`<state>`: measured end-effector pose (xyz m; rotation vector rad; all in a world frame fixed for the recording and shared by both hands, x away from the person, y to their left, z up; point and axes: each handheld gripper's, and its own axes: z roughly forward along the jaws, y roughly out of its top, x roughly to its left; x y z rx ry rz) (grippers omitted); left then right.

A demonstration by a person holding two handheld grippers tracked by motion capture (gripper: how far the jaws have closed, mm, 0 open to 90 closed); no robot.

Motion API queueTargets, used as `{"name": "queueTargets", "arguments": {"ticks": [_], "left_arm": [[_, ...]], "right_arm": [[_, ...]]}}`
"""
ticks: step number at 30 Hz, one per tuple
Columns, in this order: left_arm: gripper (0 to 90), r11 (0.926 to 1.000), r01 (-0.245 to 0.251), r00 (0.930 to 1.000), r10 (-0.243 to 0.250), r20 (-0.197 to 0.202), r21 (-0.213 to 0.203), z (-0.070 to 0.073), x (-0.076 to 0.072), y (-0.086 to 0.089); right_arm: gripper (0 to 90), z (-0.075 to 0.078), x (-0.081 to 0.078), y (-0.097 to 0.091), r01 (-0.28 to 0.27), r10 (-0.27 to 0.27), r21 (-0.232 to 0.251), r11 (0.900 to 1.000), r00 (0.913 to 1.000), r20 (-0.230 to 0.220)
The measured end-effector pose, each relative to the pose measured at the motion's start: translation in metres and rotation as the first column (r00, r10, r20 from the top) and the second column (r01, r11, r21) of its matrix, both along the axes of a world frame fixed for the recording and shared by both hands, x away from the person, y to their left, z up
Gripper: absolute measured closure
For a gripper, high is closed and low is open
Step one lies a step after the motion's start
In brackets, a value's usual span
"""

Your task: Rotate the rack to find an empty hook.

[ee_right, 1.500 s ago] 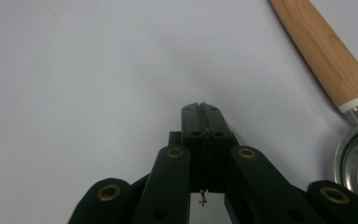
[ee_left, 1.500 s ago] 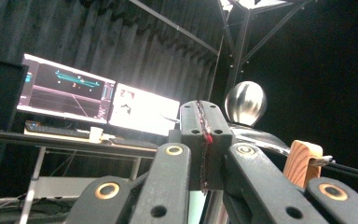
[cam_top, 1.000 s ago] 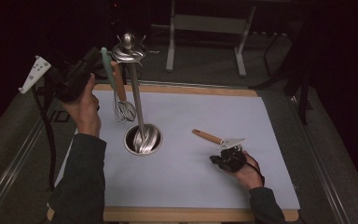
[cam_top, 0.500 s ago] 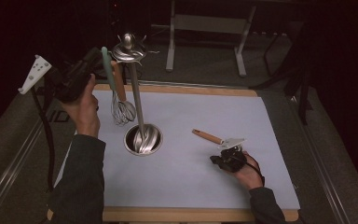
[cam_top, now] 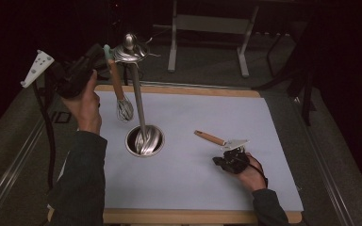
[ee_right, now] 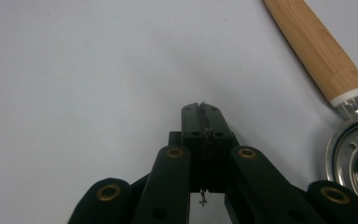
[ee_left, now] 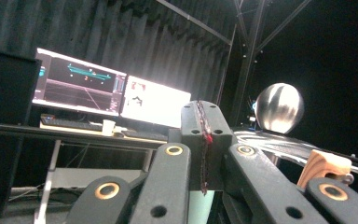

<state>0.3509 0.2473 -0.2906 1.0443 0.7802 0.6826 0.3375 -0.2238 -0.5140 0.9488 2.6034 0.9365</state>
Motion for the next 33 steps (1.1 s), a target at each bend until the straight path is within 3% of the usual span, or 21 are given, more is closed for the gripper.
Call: {"name": "queueTargets", "arguments": {"ticks": [7, 19, 29, 33], "left_arm": [[90.0, 1.0000, 0.003, 1.0000, -0.003, -0.005, -0.003, 0.006, 0.003, -0.003], [89.8, 0.9996, 0.003, 0.9999, -0.003, 0.012, 0.029, 0.007, -0.003, 0.000], [89.6, 0.9997, -0.007, 0.9999, 0.007, -0.009, 0.023, -0.007, -0.007, 0.012], [89.3, 0.9989, -0.009, 0.9996, 0.010, -0.027, 0.047, -0.015, -0.010, 0.016]], "right_arm": [[89.1, 0.000, 0.001, -0.003, 0.012, -0.012, 0.003, 0.9999, 0.9999, 0.003], [87.9, 0.000, 0.002, -0.007, 0.029, -0.029, 0.011, 0.9995, 0.9996, 0.000], [87.6, 0.003, 0.002, -0.008, 0.036, -0.036, 0.024, 0.9991, 0.9993, 0.007], [87.6, 0.003, 0.002, -0.009, 0.036, -0.036, 0.021, 0.9992, 0.9993, 0.007]]}}
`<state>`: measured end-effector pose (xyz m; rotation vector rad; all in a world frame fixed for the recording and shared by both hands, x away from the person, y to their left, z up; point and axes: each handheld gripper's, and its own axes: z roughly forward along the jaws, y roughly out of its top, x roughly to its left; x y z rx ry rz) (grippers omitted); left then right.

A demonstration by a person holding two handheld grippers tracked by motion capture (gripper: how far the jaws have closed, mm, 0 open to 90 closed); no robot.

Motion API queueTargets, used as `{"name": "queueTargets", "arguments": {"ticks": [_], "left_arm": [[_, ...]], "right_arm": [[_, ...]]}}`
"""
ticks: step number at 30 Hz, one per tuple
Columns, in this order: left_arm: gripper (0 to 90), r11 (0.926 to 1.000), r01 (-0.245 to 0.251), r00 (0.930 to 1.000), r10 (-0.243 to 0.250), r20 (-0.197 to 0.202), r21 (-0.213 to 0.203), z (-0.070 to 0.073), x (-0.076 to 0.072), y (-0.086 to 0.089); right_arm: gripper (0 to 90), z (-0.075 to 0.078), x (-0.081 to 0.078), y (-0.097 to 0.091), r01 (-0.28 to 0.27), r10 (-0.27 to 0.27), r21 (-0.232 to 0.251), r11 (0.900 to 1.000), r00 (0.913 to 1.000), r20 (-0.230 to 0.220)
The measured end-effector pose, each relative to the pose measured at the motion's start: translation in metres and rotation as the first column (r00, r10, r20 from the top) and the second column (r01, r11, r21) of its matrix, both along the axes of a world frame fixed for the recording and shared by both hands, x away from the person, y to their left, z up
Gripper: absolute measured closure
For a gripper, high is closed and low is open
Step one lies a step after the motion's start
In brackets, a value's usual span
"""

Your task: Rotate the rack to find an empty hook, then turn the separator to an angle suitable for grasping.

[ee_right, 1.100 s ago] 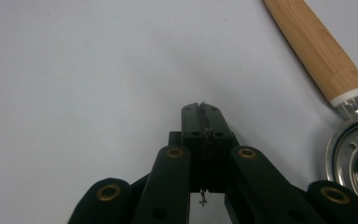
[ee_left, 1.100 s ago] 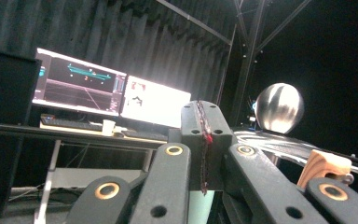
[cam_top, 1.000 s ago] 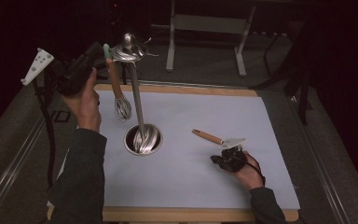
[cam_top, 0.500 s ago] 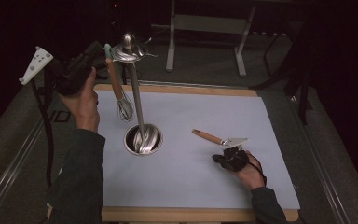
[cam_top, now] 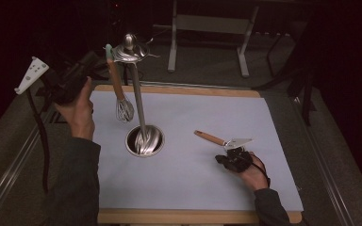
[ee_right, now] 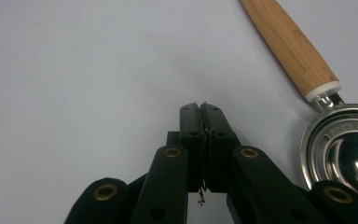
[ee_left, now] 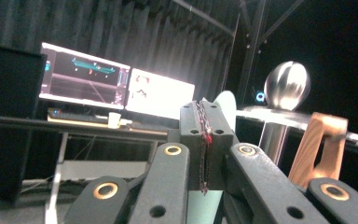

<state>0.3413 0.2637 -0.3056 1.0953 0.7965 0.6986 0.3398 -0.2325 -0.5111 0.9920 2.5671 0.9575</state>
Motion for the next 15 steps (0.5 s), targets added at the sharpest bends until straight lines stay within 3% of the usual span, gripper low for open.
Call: {"name": "queueTargets", "arguments": {"ticks": [8, 15], "left_arm": [[87.8, 0.9996, -0.007, 0.9997, 0.008, -0.024, 0.027, -0.019, -0.010, 0.008], [85.5, 0.9990, -0.002, 0.9976, 0.005, -0.069, 0.045, -0.044, -0.016, 0.012]], "right_arm": [[86.7, 0.005, 0.000, -0.003, 0.008, -0.008, 0.005, 1.0000, 0.9999, 0.014], [84.1, 0.008, 0.000, -0.003, 0.013, -0.013, 0.005, 0.9999, 0.9996, 0.025]]}}
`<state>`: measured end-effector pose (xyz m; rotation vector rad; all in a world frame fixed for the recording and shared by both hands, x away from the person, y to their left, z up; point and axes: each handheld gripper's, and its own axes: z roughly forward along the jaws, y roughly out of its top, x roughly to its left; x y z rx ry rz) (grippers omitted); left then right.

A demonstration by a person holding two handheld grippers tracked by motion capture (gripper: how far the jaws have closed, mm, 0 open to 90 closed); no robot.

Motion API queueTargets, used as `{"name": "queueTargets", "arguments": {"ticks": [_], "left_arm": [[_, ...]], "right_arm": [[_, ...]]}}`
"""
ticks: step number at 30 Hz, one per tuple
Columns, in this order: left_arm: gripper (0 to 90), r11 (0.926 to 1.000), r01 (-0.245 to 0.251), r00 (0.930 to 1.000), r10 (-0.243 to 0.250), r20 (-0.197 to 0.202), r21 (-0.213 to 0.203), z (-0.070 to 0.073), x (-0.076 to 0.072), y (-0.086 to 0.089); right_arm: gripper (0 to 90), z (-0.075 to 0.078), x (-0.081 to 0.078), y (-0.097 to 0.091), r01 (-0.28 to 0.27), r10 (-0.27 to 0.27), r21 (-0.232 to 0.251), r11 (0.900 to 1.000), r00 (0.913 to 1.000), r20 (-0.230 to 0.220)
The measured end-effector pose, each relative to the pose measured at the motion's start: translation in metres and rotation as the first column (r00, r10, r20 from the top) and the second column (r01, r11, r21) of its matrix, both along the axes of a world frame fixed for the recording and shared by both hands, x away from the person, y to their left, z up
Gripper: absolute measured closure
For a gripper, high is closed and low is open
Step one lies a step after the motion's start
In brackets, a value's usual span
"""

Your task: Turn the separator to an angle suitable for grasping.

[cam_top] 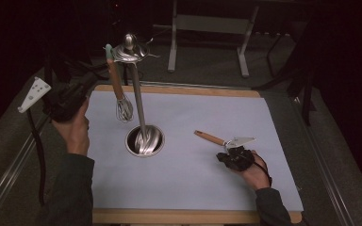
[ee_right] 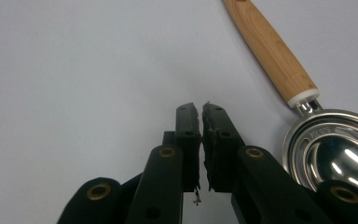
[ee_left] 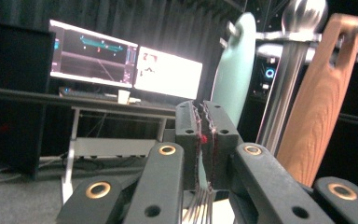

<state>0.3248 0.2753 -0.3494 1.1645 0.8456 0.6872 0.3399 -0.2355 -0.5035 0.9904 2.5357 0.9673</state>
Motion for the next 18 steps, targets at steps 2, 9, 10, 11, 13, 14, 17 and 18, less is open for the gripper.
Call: {"name": "queueTargets", "arguments": {"ticks": [2, 9, 10, 11, 13, 14, 17, 18], "left_arm": [[84.7, 0.9999, 0.004, 1.0000, -0.004, -0.008, 0.011, -0.008, -0.003, 0.000], [83.7, 0.9995, 0.013, 0.9982, -0.015, -0.057, -0.029, -0.050, -0.011, 0.005], [83.5, 0.9991, 0.013, 0.9977, -0.016, -0.066, -0.039, -0.058, -0.011, 0.006], [83.4, 0.9990, 0.013, 0.9972, -0.016, -0.073, -0.042, -0.063, -0.012, 0.007], [82.8, 0.9990, 0.011, 0.9950, -0.015, -0.099, -0.043, -0.078, -0.015, 0.008], [82.7, 0.9992, 0.011, 0.9928, -0.015, -0.118, -0.037, -0.087, -0.017, 0.009], [82.1, 0.9994, 0.006, 0.9860, -0.012, -0.167, -0.033, -0.111, -0.023, 0.011], [82.0, 0.9994, 0.006, 0.9860, -0.012, -0.167, -0.033, -0.111, -0.023, 0.011]], "right_arm": [[83.7, 0.001, -0.001, 0.000, 0.000, 0.000, 0.000, 1.0000, 1.0000, 0.004], [81.7, 0.003, 0.001, -0.003, 0.011, -0.011, 0.004, 0.9999, 0.9999, 0.009], [81.3, 0.003, 0.001, -0.003, 0.009, -0.009, 0.004, 1.0000, 0.9999, 0.011], [80.8, 0.003, 0.001, -0.003, 0.006, -0.006, 0.000, 1.0000, 0.9999, 0.016], [80.8, 0.003, 0.001, -0.001, 0.002, -0.002, -0.006, 1.0000, 0.9998, 0.017], [81.0, 0.004, 0.001, 0.001, 0.001, -0.001, -0.010, 1.0000, 0.9999, 0.014], [82.3, 0.005, 0.002, 0.004, -0.020, 0.020, -0.019, 0.9996, 0.9997, 0.013], [82.3, 0.005, 0.002, 0.004, -0.020, 0.020, -0.019, 0.9996, 0.9997, 0.013]]}}
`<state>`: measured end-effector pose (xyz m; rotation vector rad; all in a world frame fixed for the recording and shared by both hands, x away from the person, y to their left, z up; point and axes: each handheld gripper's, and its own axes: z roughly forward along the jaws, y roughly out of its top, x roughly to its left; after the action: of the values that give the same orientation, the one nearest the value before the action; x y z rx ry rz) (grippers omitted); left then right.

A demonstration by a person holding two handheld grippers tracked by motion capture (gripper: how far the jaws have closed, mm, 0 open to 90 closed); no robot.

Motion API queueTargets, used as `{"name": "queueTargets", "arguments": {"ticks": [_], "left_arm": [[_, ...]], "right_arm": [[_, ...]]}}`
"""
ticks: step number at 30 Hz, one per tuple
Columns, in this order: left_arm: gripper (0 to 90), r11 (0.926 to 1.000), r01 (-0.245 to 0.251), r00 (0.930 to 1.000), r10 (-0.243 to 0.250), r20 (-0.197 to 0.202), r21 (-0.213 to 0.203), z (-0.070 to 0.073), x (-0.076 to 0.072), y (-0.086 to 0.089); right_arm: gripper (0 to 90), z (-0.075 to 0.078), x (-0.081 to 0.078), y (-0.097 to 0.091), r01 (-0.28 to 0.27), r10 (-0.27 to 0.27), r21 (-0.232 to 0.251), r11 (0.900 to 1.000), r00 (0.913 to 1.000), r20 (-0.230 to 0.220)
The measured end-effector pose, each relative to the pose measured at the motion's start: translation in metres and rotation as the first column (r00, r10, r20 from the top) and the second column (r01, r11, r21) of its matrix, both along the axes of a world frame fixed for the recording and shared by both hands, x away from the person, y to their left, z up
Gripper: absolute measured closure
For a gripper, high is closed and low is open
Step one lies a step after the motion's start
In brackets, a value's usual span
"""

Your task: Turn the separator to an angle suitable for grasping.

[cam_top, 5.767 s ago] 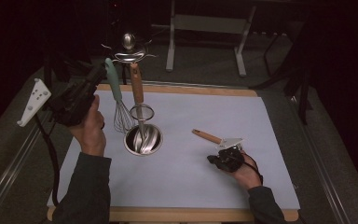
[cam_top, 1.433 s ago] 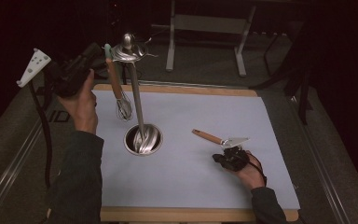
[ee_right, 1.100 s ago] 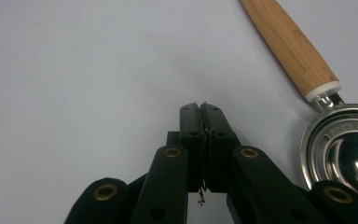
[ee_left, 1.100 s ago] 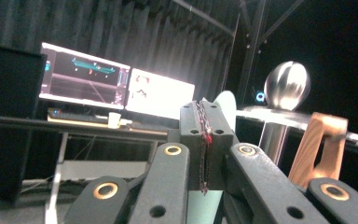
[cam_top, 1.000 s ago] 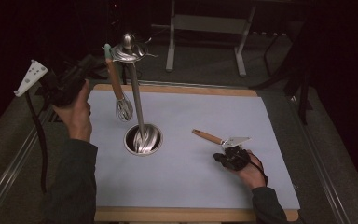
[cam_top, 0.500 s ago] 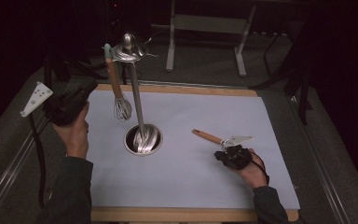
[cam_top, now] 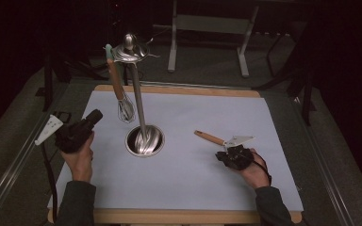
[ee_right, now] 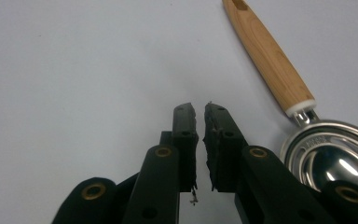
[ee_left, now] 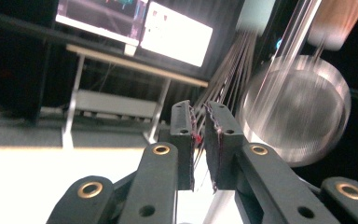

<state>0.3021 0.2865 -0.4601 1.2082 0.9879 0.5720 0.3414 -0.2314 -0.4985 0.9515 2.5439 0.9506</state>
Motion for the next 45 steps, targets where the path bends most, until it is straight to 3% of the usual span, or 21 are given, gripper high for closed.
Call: {"name": "queueTargets", "arguments": {"ticks": [1, 4, 6, 9, 10, 13, 15, 20, 23, 32, 45], "left_arm": [[82.0, 0.9999, -0.009, 0.9990, 0.010, -0.044, 0.012, -0.015, -0.004, 0.000], [82.0, 0.9996, -0.009, 0.9969, 0.011, -0.078, 0.028, -0.027, -0.007, -0.001], [81.6, 0.9976, -0.013, 0.9918, 0.022, -0.126, 0.068, -0.044, -0.012, -0.006], [80.8, 0.9967, -0.013, 0.9908, 0.024, -0.133, 0.081, -0.047, -0.014, -0.007], [79.4, 0.9916, -0.017, 0.9846, 0.039, -0.170, 0.128, -0.057, -0.020, -0.010], [78.7, 0.9882, -0.014, 0.9816, 0.043, -0.186, 0.153, -0.061, -0.022, -0.011], [78.1, 0.9804, -0.016, 0.9768, 0.057, -0.206, 0.196, -0.067, -0.026, -0.012], [77.2, 0.9795, -0.029, 0.9715, 0.075, -0.225, 0.200, -0.073, -0.026, -0.009], [76.6, 0.9800, -0.029, 0.9690, 0.076, -0.235, 0.197, -0.076, -0.025, -0.009], [75.7, 0.9793, -0.024, 0.9705, 0.071, -0.230, 0.201, -0.078, -0.025, -0.010], [75.1, 0.9809, -0.023, 0.9702, 0.069, -0.232, 0.193, -0.078, -0.025, -0.009]], "right_arm": [[82.3, 0.002, 0.001, 0.001, -0.002, 0.002, -0.003, 1.0000, 1.0000, 0.006], [82.4, 0.004, 0.003, 0.001, 0.001, -0.001, -0.004, 1.0000, 0.9999, 0.016], [82.3, 0.008, 0.007, 0.001, 0.012, -0.012, -0.010, 0.9999, 0.9996, 0.024], [82.3, 0.010, 0.012, 0.001, 0.017, -0.016, -0.027, 0.9995, 0.9994, 0.031], [82.4, 0.012, 0.019, 0.002, 0.027, -0.025, -0.050, 0.9984, 0.9992, 0.031], [85.2, 0.014, 0.029, 0.002, 0.037, -0.035, -0.068, 0.9970, 0.9987, 0.037], [86.7, 0.016, 0.036, 0.002, 0.046, -0.043, -0.084, 0.9954, 0.9982, 0.041], [87.9, 0.013, 0.053, 0.006, 0.056, -0.052, -0.154, 0.9866, 0.9982, 0.032], [82.8, 0.012, 0.061, 0.008, 0.053, -0.051, -0.178, 0.9826, 0.9986, 0.014], [60.3, 0.005, 0.079, 0.005, 0.019, -0.035, -0.187, 0.9823, 0.9958, -0.084], [57.7, -0.001, 0.090, 0.009, -0.018, -0.023, -0.235, 0.9719, 0.9850, -0.171]]}}
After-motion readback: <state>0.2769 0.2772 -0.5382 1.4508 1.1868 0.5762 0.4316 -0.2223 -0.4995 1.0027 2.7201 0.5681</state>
